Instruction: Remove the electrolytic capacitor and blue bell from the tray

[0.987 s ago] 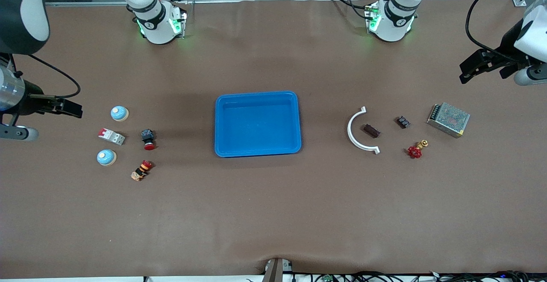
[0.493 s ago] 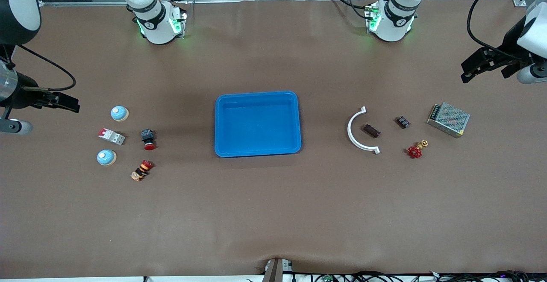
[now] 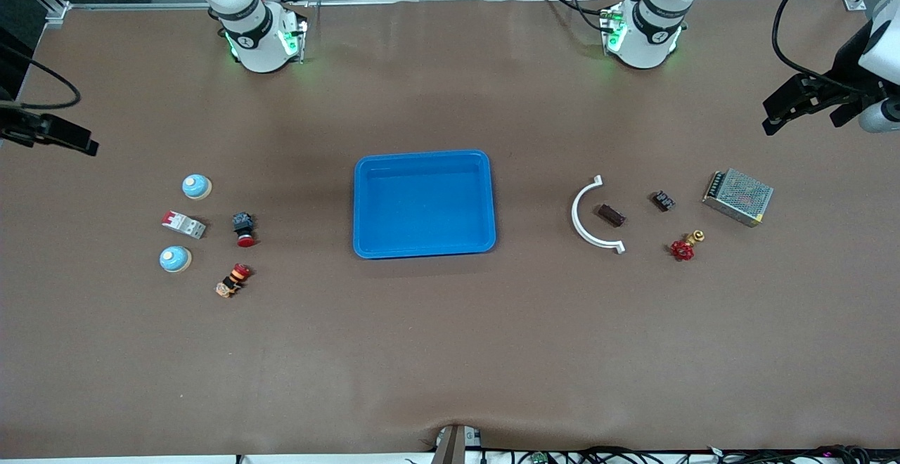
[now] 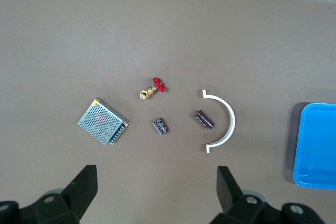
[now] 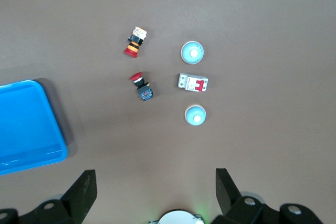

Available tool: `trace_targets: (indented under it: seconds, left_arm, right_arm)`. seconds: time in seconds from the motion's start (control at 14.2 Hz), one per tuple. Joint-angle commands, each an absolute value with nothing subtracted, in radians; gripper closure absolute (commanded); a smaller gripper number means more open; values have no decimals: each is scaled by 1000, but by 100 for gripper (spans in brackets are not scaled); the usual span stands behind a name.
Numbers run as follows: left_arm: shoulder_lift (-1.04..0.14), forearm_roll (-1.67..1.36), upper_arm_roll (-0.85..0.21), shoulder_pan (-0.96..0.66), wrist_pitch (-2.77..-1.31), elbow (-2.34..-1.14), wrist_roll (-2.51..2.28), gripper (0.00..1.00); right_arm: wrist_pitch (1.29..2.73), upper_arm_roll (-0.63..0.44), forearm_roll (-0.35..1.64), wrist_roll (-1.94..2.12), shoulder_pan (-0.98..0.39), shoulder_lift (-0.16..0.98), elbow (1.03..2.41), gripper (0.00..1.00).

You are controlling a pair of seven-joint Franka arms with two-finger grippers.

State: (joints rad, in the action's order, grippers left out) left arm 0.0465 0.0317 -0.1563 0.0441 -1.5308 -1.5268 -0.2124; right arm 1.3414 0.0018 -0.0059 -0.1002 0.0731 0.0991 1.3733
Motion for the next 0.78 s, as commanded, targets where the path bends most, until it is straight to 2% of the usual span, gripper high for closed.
trace_targets:
  seconds: [0.0, 0.56, 0.7]
  left_arm:
    - [52, 17, -158, 48, -1519, -1516, -195, 0]
    - [49, 17, -158, 48, -1519, -1517, -195, 0]
    - [49, 17, -160, 48, -1519, -1517, -195, 0]
  right_arm:
    - [1322, -3, 20, -89, 84, 54, 1387, 0]
    - [1394, 2, 23, -90, 55, -49, 1483, 0]
    - [1433, -2, 79, -89, 52, -83, 1540, 0]
